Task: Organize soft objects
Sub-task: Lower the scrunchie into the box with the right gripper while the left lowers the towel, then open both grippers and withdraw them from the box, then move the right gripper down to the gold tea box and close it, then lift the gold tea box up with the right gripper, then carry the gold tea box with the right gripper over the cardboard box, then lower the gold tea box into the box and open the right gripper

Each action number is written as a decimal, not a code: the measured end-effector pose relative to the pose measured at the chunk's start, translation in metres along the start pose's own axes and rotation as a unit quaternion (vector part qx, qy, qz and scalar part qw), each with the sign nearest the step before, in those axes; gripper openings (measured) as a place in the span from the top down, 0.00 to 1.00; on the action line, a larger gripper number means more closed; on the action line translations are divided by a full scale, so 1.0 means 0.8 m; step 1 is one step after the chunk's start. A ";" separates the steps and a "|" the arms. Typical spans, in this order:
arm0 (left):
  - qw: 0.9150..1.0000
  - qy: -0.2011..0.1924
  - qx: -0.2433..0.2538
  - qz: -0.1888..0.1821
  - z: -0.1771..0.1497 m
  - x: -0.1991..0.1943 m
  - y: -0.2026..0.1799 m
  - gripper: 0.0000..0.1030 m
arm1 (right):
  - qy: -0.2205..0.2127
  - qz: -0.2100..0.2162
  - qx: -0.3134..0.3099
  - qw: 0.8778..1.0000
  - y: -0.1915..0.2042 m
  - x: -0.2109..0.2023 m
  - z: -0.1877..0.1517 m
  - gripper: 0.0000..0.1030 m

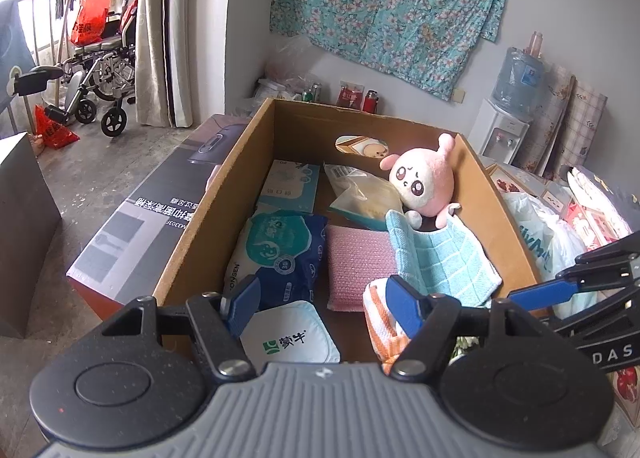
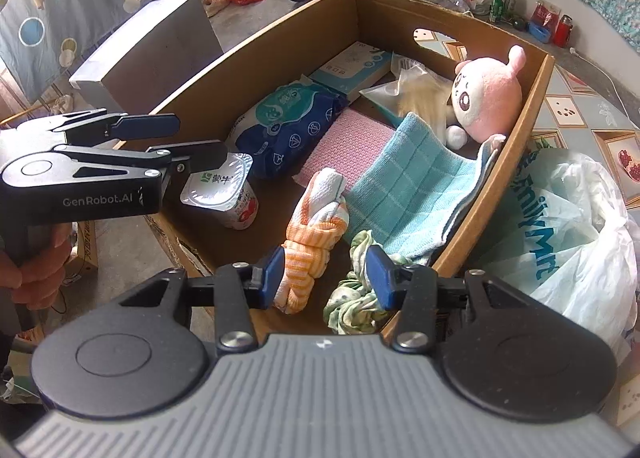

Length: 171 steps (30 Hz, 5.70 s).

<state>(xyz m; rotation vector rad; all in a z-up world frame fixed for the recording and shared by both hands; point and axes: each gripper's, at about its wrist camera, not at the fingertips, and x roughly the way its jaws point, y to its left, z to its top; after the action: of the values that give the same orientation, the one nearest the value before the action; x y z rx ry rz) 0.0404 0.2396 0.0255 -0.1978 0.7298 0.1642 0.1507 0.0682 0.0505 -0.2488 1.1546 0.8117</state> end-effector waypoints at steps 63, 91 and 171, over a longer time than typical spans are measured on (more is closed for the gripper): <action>0.888 0.081 0.412 -0.188 0.019 0.184 -0.484 0.48 | -0.088 -0.008 0.383 0.919 -0.505 -0.020 -0.191 0.89; 0.858 0.123 0.458 -0.197 -0.030 0.226 -0.546 0.41 | -0.110 0.013 0.444 0.889 -0.518 -0.061 -0.299 0.88; 0.963 0.240 0.034 -0.114 0.012 0.076 0.000 0.36 | 0.123 0.206 0.243 0.940 -0.054 0.129 0.023 0.64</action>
<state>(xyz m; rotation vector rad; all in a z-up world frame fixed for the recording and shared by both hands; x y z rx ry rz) 0.0913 0.2464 -0.0081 -0.2585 1.1860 -0.1354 0.2106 0.0939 -0.0424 0.3250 1.6349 0.8414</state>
